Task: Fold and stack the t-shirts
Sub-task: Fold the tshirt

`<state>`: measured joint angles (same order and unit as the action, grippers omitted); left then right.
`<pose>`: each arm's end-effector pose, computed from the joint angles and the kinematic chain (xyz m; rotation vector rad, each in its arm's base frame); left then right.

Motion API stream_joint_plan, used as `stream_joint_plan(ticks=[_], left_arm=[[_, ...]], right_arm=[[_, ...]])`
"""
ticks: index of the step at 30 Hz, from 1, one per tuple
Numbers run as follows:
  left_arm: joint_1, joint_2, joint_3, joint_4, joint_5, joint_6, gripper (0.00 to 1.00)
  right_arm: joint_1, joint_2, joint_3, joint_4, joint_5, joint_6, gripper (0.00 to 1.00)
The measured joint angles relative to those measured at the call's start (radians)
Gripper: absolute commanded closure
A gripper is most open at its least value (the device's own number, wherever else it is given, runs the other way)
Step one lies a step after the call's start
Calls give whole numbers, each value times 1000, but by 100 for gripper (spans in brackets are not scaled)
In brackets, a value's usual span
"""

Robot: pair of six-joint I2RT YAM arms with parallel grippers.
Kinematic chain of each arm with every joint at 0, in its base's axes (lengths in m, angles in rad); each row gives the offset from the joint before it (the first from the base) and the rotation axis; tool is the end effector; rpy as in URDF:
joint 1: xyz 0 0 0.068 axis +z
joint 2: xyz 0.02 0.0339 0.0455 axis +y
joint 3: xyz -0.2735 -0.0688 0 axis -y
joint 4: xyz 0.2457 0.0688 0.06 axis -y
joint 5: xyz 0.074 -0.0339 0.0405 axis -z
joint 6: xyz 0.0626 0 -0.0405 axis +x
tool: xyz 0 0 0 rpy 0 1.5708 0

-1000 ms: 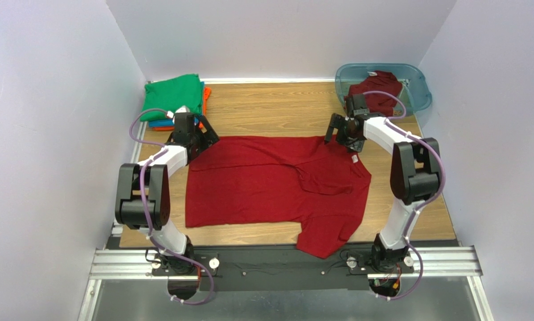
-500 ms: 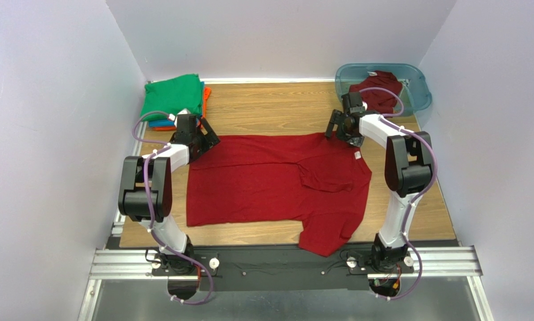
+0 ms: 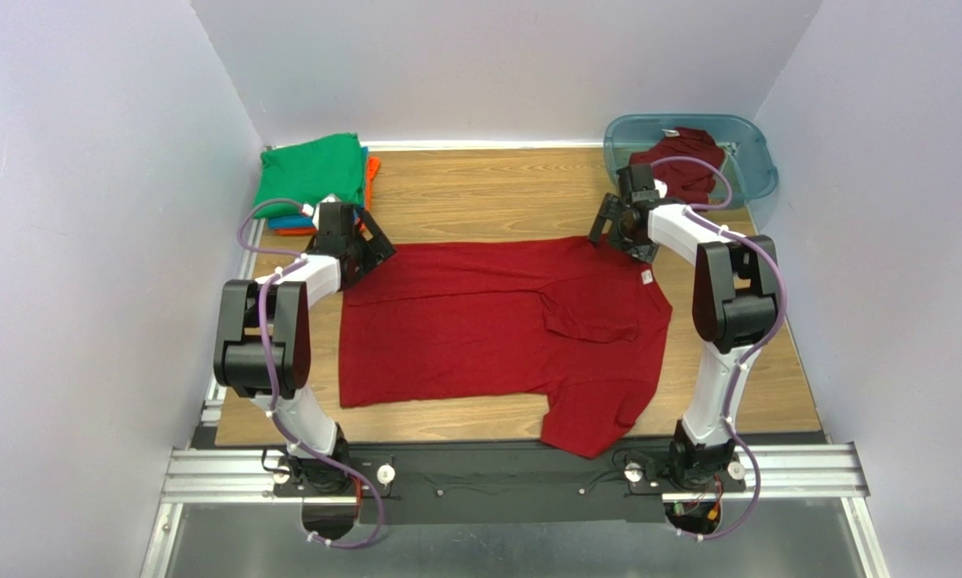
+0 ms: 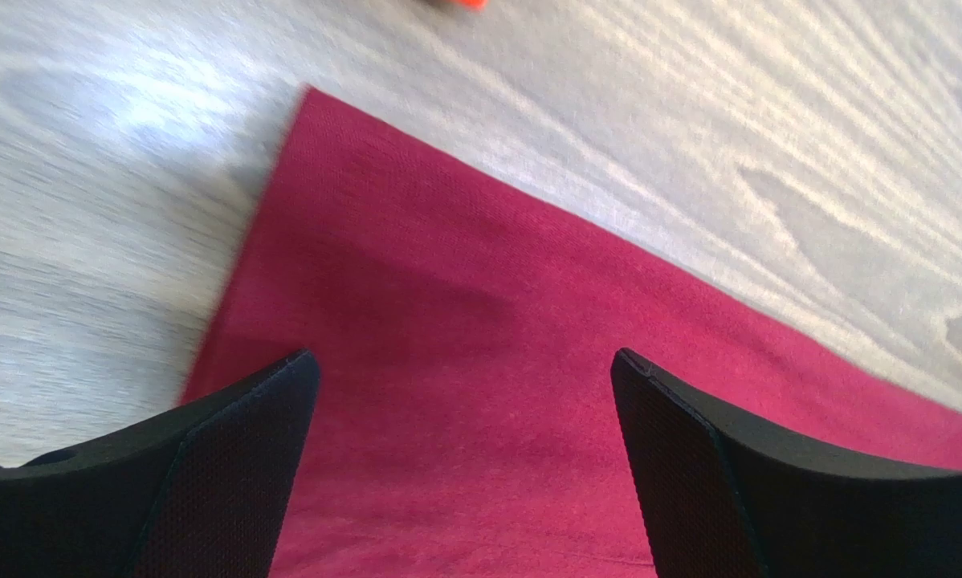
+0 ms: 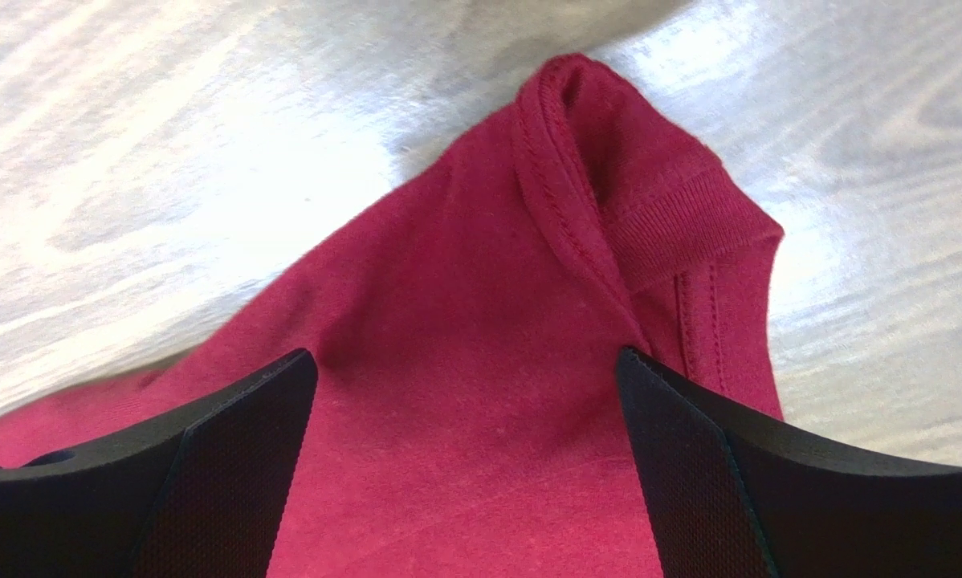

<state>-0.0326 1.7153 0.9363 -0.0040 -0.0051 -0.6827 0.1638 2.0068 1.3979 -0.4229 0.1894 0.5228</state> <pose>0.3730 -0.0118 0.1579 -0.7625 2.2547 -0.3406 0.4369 0.0603 0.1538 0.5257 2.5192 0.0091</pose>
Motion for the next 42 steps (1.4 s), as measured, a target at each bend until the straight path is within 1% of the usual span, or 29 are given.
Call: stream_joint_plan(ticks=[4, 6, 8, 12, 14, 18, 22, 26, 28, 32, 37, 42], left_arm=[[3, -23, 50, -63, -32, 1, 2], [5, -78, 51, -86, -45, 1, 2], [4, -165, 43, -114, -63, 0, 2], [-5, -383, -45, -113, -83, -19, 2], [-15, -452, -95, -115, -85, -27, 2], [-64, -496, -179, -124, -85, -44, 2], [-128, -478, -238, -136, -84, -56, 2], [-138, -410, -251, -119, -87, -63, 2], [-138, -369, -248, -101, -88, -63, 2], [-138, -279, -211, -81, -93, -62, 2], [-138, -171, -138, -59, -97, -56, 2], [-138, -87, -87, -44, -99, -48, 2]], right_arm=[[-13, -15, 15, -6, -58, -11, 0], [-15, -50, 9, -13, -77, -16, 0], [-15, -129, -21, -15, -92, -19, 0], [-15, -338, -123, -5, -122, -22, 0], [-15, -428, -184, 8, -152, -24, 0], [-5, -526, -335, 13, -221, -25, 0], [55, -550, -472, -3, -247, -18, 0], [117, -548, -537, -23, -251, -14, 0], [124, -542, -539, -27, -245, -14, 0], [124, -516, -532, -26, -178, 1, 0], [124, -446, -491, -24, -77, 19, 0], [122, -368, -447, -21, -16, 28, 0]])
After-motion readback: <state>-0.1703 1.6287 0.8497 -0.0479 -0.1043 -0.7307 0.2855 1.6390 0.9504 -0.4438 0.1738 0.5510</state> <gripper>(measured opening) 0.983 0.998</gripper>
